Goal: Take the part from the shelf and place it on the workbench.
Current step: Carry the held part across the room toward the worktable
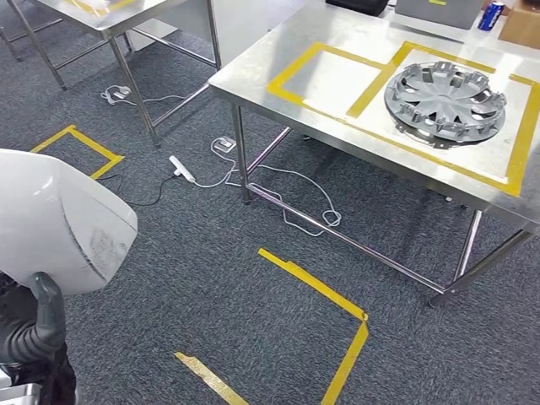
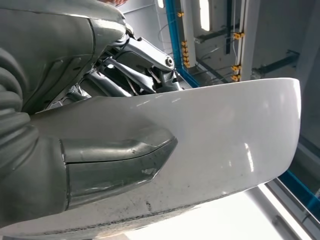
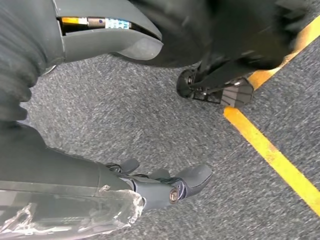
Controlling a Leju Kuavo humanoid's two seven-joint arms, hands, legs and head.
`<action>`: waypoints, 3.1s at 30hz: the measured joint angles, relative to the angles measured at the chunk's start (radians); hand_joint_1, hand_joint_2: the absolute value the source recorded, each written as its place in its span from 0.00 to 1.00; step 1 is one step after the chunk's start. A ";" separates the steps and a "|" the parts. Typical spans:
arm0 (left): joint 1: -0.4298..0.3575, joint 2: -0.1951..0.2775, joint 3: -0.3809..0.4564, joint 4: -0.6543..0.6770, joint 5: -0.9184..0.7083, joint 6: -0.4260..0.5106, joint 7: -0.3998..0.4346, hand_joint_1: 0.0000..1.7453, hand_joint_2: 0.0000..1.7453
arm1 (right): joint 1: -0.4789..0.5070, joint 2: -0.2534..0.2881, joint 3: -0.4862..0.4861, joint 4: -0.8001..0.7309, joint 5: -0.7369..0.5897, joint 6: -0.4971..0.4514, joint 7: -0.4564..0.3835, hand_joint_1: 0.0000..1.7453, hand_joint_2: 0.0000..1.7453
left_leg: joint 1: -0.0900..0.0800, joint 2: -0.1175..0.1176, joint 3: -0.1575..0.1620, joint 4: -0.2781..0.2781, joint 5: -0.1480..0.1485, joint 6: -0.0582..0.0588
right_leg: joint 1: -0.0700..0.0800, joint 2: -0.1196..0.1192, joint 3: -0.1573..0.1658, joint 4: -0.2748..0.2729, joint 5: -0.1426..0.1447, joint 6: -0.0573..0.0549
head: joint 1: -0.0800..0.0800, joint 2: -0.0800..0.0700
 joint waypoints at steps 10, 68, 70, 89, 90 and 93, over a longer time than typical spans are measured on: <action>0.004 0.002 0.001 0.000 -0.002 -0.003 -0.002 1.00 1.00 | 0.005 0.000 0.006 0.006 0.003 -0.008 0.002 0.00 1.00 | 0.003 -0.003 -0.142 0.270 -0.099 -0.038 | 0.004 0.006 0.083 -0.050 -0.037 -0.051 | -0.011 0.000; 0.009 -0.010 0.016 -0.002 0.027 -0.015 0.007 1.00 1.00 | -0.007 -0.007 0.010 0.024 -0.006 -0.019 -0.018 0.00 1.00 | -0.003 -0.014 -0.015 0.080 -0.080 -0.023 | -0.006 0.009 0.008 -0.035 0.015 -0.033 | -0.005 0.000; 0.010 -0.010 0.017 -0.002 0.027 -0.015 0.007 1.00 1.00 | -0.007 -0.007 0.010 0.024 -0.006 -0.018 -0.018 0.00 1.00 | -0.001 -0.014 -0.078 0.208 -0.139 -0.028 | -0.006 0.009 0.008 -0.035 0.013 -0.038 | -0.008 0.000; 0.012 -0.011 0.018 -0.002 0.028 -0.019 0.007 1.00 1.00 | -0.004 -0.008 0.009 0.024 -0.008 -0.011 -0.020 0.00 1.00 | -0.003 0.005 0.004 0.001 -0.010 0.019 | -0.003 0.009 -0.098 0.190 -0.073 0.006 | 0.001 0.000; 0.012 -0.011 0.018 -0.002 0.028 -0.019 0.007 1.00 1.00 | -0.004 -0.008 0.009 0.024 -0.008 -0.010 -0.020 0.00 1.00 | -0.004 0.007 0.007 0.002 -0.012 0.018 | -0.002 0.002 -0.062 0.116 -0.037 0.002 | 0.001 0.000; 0.011 -0.012 0.018 -0.002 0.027 -0.019 0.007 1.00 1.00 | -0.008 -0.007 0.010 0.024 -0.008 -0.009 -0.020 0.00 1.00 | -0.010 0.012 0.010 0.004 -0.017 0.008 | 0.006 -0.022 0.014 -0.029 0.003 -0.011 | 0.000 0.000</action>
